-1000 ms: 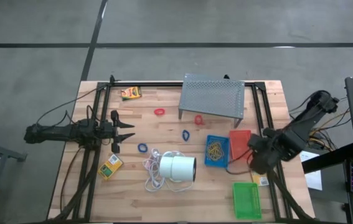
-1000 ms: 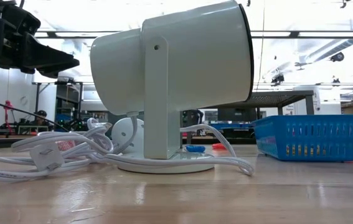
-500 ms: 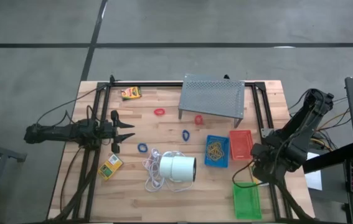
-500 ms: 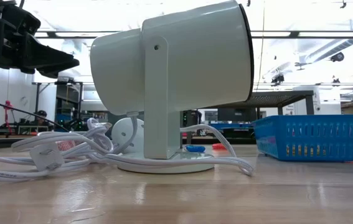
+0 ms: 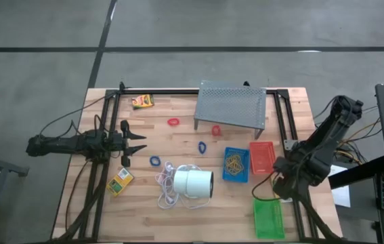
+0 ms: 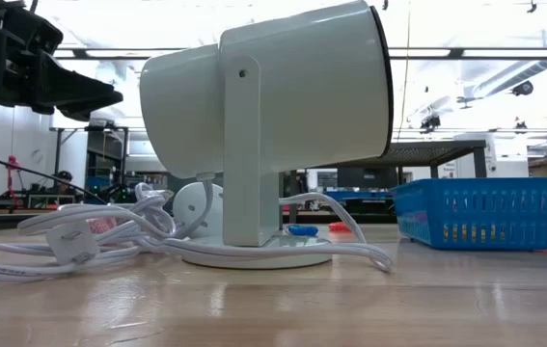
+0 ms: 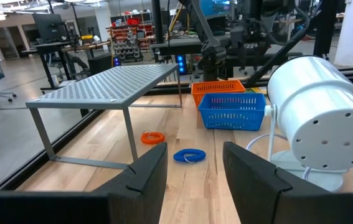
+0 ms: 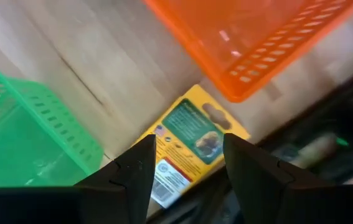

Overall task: Pick & Place Office Desk Supplies
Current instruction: Put the yellow box of crayons into the orange bin

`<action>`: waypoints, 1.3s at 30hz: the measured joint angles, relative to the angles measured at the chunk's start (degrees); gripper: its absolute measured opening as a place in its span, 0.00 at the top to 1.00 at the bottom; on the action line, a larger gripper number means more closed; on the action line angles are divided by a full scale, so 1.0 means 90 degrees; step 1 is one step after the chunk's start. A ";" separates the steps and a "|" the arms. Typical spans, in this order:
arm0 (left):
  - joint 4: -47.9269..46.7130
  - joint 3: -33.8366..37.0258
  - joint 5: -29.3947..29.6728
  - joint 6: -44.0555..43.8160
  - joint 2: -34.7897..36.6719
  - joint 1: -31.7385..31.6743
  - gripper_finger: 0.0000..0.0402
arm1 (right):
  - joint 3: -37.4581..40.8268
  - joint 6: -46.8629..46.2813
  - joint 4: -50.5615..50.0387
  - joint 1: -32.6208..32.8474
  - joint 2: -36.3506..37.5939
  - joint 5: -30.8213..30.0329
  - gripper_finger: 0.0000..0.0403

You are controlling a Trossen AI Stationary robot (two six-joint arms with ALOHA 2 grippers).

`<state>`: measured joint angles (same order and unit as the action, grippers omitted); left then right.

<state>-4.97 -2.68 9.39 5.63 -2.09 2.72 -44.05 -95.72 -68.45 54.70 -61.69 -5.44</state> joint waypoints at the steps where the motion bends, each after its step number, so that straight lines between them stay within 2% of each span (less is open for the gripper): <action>1: 0.0000 0.0000 0.0000 0.0002 -0.0002 0.0002 0.60 | 0.0159 0.0012 0.0187 0.0000 0.0072 0.0031 0.53; 6: 0.0002 0.0000 0.0000 0.0002 0.0000 0.0001 0.60 | 0.0810 0.0018 0.0836 -0.0039 0.0501 0.0244 0.51; 11: 0.0001 -0.0002 0.0000 0.0001 0.0000 0.0002 0.60 | 0.0949 0.0421 0.0772 -0.0039 0.0802 0.0280 0.51; 21: 0.0002 0.0000 0.0000 0.0000 0.0000 0.0002 0.60 | 0.0997 0.0768 0.0758 -0.0115 0.0520 0.0458 0.51; 28: 0.0000 0.0000 0.0005 0.0009 0.0000 -0.0002 0.60 | 0.0885 0.0759 0.0826 -0.0833 0.0495 0.0660 0.51; 35: 0.0002 -0.0001 0.0024 0.0035 0.0000 -0.0005 0.60 | 0.0583 0.0391 0.0783 -0.1794 0.0512 0.1799 0.51; 39: 0.0002 -0.0001 0.0024 0.0050 0.0000 -0.0007 0.60 | 0.0641 0.0458 0.0578 -0.1879 0.0509 0.1973 0.51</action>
<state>-4.95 -2.69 9.61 6.08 -2.09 2.66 -38.28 -91.60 -63.25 37.78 -57.11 12.32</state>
